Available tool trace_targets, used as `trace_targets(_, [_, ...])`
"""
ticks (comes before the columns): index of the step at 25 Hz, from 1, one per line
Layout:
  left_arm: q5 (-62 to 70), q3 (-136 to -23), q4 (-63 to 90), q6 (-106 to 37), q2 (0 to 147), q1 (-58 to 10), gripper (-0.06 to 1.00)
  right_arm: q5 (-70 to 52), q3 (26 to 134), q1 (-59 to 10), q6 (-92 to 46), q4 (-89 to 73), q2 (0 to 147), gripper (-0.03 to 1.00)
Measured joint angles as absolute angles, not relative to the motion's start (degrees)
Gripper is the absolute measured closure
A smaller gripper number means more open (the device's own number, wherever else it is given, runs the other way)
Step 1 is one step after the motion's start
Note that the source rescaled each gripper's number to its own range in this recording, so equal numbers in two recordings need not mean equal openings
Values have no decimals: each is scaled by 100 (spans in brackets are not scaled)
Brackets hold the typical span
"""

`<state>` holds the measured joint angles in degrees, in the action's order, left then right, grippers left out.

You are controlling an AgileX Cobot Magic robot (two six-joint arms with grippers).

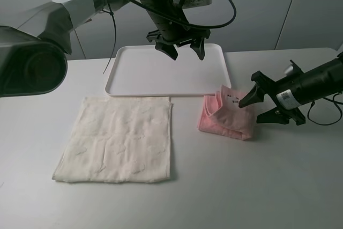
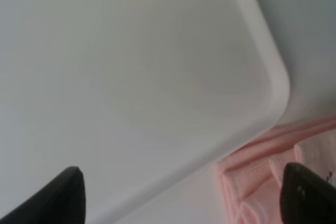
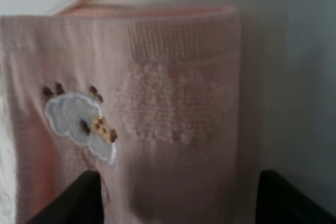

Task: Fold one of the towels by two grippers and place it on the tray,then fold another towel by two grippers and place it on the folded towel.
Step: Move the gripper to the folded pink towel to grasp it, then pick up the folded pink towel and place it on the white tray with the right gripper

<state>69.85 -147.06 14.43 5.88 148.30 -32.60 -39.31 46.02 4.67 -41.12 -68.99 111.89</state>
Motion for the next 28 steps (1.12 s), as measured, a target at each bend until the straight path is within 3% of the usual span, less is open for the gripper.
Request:
trace_targets(5, [6985, -14706, 1443, 572, 14830, -3260, -1, -3855, 4602, 220, -4307, -7160, 11359, 31])
trace_targets(8, [6985, -14706, 1443, 524, 14830, -3260, -1, -3709, 4602, 6, -4420, -7297, 11396, 39])
trace_targets(10, [6985, -14706, 1443, 501, 14830, -3260, -1, -3585, 4602, -141, -4494, -7297, 11431, 51])
trace_targets(14, [6985, -14706, 1503, 450, 14830, -3260, -1, -3509, 4602, -198, -4751, -7297, 11442, 87])
trace_targets(28, [6989, -14515, 2208, -381, 14521, -3163, -1, -3846, 4632, -212, -4914, -6964, 10623, 87])
